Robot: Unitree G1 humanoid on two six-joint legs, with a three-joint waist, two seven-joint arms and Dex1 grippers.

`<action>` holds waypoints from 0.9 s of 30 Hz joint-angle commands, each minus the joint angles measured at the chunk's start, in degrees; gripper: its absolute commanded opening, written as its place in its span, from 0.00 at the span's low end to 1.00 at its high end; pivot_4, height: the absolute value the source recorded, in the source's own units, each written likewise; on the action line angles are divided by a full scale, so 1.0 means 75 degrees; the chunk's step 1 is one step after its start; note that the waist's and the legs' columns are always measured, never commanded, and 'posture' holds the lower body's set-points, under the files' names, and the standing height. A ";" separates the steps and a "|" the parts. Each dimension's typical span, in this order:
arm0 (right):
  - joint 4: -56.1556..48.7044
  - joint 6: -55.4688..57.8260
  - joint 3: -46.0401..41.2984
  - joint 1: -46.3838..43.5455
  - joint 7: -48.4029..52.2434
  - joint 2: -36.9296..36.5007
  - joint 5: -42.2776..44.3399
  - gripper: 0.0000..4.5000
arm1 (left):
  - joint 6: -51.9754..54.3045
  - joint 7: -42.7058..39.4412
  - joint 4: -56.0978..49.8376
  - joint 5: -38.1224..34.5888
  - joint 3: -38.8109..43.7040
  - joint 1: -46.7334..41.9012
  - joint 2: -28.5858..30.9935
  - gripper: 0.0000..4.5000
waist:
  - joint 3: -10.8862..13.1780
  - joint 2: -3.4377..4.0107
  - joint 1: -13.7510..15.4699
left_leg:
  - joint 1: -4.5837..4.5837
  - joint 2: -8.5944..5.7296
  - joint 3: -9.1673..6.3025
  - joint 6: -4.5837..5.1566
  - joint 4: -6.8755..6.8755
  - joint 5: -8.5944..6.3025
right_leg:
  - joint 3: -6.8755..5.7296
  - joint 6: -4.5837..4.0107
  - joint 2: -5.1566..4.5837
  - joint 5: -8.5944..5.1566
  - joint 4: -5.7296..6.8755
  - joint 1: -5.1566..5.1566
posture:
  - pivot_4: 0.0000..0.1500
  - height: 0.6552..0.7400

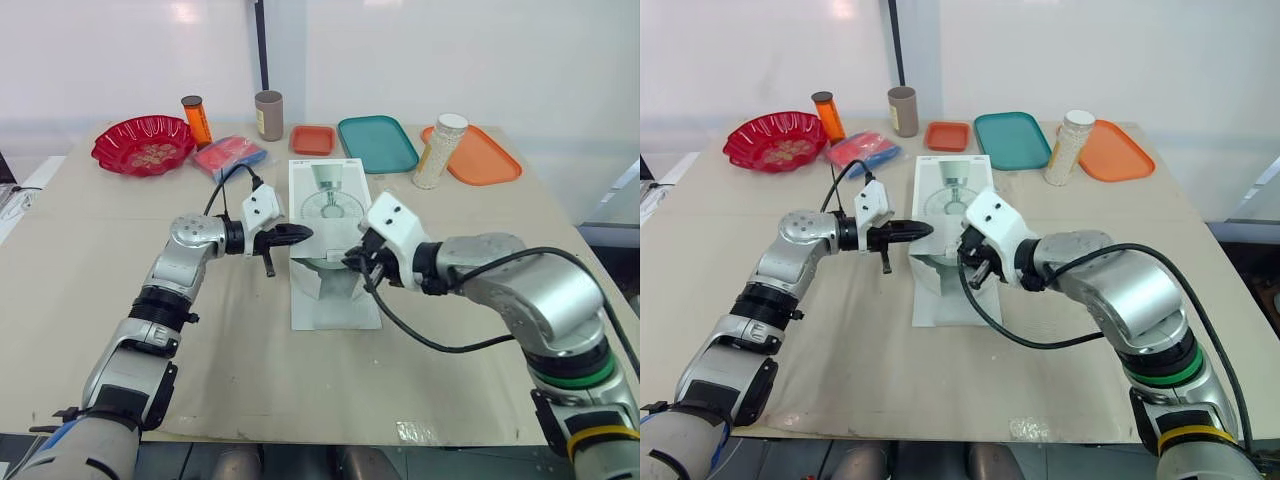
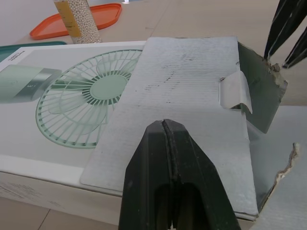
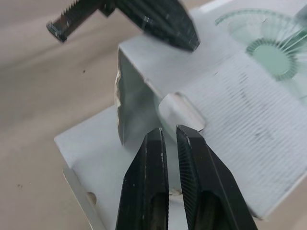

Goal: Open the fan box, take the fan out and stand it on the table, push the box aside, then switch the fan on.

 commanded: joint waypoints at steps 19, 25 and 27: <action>-0.0396 -0.0680 0.0361 0.1106 0.0689 -0.2354 -0.0875 0.09 | 0.0048 0.0068 0.0045 0.0082 -0.0047 0.0119 -0.0070 0.00 | 0.0000 -0.0001 0.0005 | -0.0002 -0.0003 0.0001 0.0001 -0.0002 0.0000 | 0.0000 0.0001 -0.0002 -0.0001 -0.0005 0.0000 | 1.00 1.00; 0.0873 -0.0918 0.0202 0.0782 -0.0056 -0.1531 -0.1569 0.09 | 0.0059 0.0046 0.0035 0.0083 -0.0047 0.0132 -0.0059 0.00 | -0.0001 0.0003 -0.0008 | 0.0004 0.0001 0.0001 0.0006 -0.0003 0.0003 | 0.0004 -0.0003 0.0004 0.0002 -0.0001 -0.0001 | 1.00 1.00; 0.1011 -0.1123 0.0388 0.0738 -0.0097 -0.1479 -0.1829 0.09 | 0.0067 0.0061 0.0017 0.0077 -0.0034 0.0124 -0.0060 0.00 | -0.0001 0.0003 -0.0005 | 0.0003 -0.0001 0.0001 0.0008 -0.0007 0.0004 | 0.0002 -0.0002 0.0002 0.0001 -0.0003 -0.0001 | 1.00 1.00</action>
